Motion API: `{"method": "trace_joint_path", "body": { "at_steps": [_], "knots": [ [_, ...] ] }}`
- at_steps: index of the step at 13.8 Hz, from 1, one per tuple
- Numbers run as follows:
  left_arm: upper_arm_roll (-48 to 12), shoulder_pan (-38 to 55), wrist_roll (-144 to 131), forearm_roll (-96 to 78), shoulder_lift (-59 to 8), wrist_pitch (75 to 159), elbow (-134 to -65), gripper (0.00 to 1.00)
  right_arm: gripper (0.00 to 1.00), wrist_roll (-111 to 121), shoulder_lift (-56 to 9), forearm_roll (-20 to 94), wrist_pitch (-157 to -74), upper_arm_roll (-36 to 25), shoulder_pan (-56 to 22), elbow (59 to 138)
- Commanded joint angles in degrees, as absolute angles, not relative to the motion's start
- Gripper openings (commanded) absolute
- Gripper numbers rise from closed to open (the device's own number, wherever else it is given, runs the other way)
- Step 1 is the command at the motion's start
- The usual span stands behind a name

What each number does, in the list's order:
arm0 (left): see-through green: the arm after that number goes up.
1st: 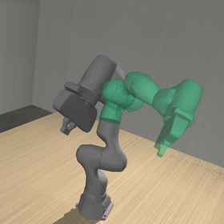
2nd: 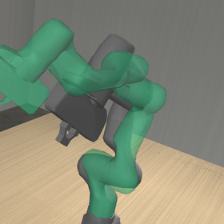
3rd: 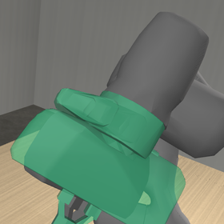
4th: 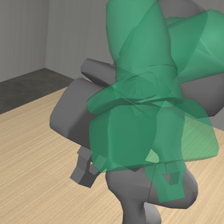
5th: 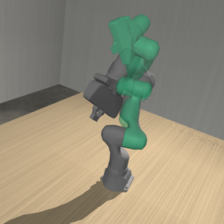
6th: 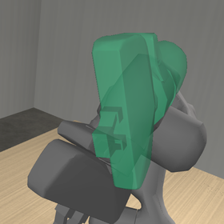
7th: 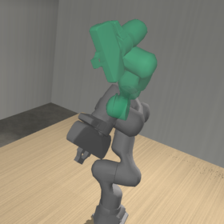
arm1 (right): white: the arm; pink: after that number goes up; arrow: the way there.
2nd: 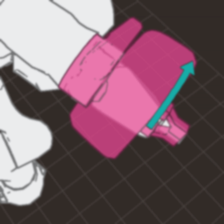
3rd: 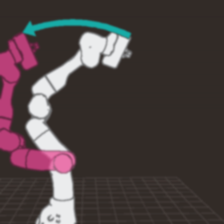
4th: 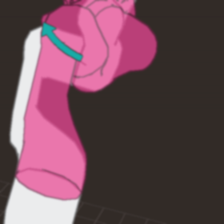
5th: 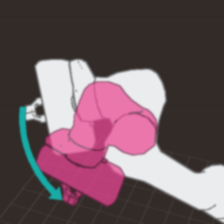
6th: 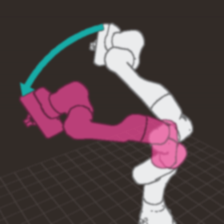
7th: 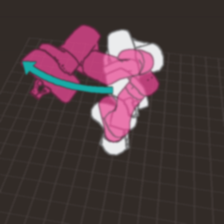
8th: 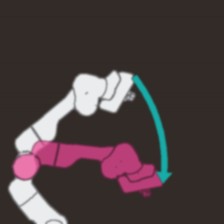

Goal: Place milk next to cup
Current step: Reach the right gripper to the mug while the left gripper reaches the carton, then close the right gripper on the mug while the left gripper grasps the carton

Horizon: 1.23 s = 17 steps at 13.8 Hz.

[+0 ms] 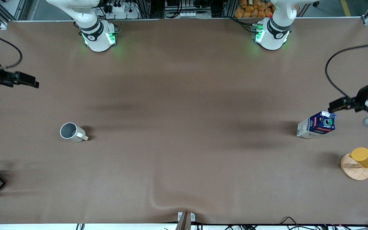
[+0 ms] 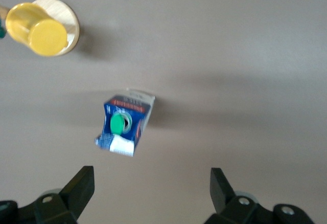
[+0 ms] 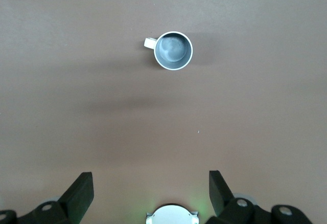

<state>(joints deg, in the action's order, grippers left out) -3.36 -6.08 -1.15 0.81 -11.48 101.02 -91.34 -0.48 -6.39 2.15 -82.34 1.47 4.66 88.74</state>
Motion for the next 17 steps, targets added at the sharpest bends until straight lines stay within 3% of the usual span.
{"method": "trace_joint_path", "body": {
  "at_steps": [1, 5, 9, 14, 17],
  "knots": [
    [-3.87, -8.26, -1.93, 2.11, -13.18, 106.33, -94.73, 1.00, 1.00, 0.35, -13.51, 2.46, -86.20, 1.93, 5.36, 87.98],
    [-3.87, -8.17, -1.59, 2.11, -13.62, 112.93, -100.01, 1.00, 1.00, 0.35, -21.60, 1.94, -98.14, 1.93, 4.75, 91.92],
    [-3.78, -8.26, -0.88, 3.24, -13.19, 113.29, -104.23, 1.00, 1.00, 0.26, -30.57, 1.84, -110.90, 1.93, 5.54, 93.69],
    [-3.96, -8.35, -0.79, 9.49, -12.74, 114.96, -107.13, 1.00, 1.00, 0.35, -29.71, 1.93, -106.01, 2.37, 2.74, 95.45],
    [-4.04, -9.23, -0.79, 9.76, -12.57, 117.59, -109.77, 1.00, 1.00, 1.22, -28.48, 1.15, -108.88, 2.29, 1.15, 98.78]
  ]
}}
